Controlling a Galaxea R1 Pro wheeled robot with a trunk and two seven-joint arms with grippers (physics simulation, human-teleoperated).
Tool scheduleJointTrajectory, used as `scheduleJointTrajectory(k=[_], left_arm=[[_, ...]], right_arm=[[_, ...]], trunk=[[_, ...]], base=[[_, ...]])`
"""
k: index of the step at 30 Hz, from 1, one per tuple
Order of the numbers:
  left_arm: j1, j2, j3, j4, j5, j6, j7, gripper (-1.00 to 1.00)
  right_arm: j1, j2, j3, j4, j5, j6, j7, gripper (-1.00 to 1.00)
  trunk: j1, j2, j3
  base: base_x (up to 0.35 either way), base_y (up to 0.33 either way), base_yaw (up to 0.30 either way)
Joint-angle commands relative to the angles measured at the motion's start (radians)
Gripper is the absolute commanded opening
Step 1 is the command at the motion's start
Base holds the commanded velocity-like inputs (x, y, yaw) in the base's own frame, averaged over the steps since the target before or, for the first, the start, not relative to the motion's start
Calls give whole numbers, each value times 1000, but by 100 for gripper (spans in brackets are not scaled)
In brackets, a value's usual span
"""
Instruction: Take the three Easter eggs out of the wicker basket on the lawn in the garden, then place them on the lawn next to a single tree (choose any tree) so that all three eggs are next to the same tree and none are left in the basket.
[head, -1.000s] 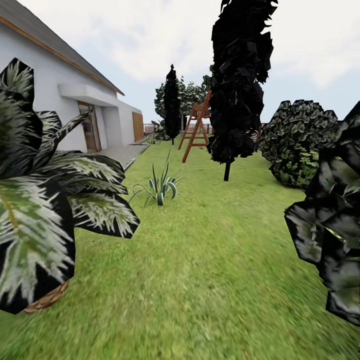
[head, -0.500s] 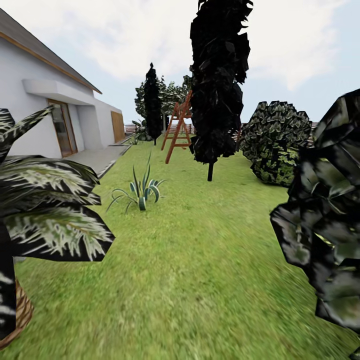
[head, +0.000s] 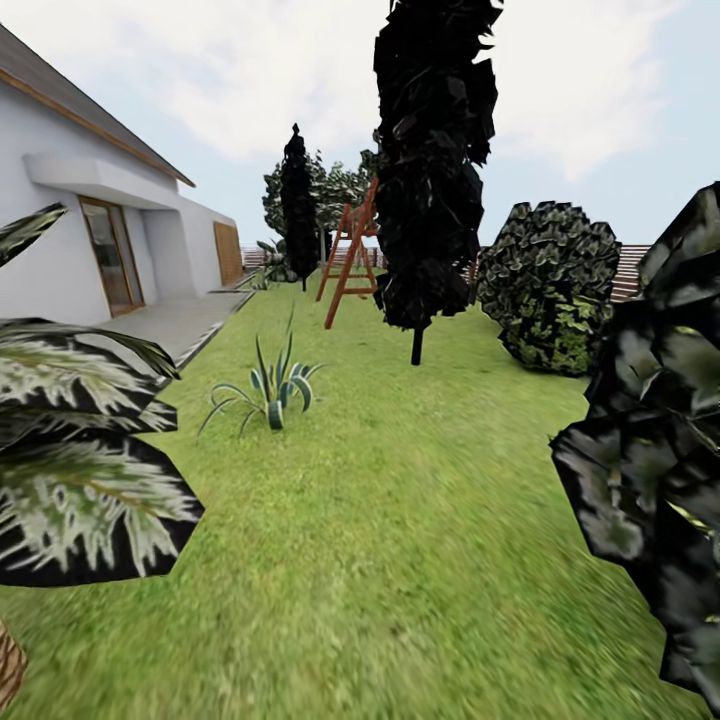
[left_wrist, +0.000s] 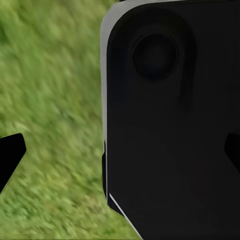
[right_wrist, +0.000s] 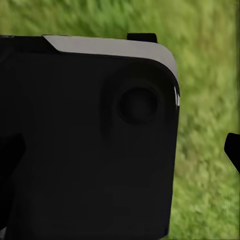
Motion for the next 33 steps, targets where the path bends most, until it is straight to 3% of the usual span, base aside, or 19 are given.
scheduleJointTrajectory(k=[1,33], left_arm=[[0,0,0,0,0,0,0,100],[0,0,2,0,2,0,0,100]], right_arm=[[-1,0,0,2,-1,0,1,100],[-1,-2,0,16,2,6,1,100]], trunk=[[1,0,-1],[1,0,-1]], base=[[334,0,-247],[334,0,-16]])
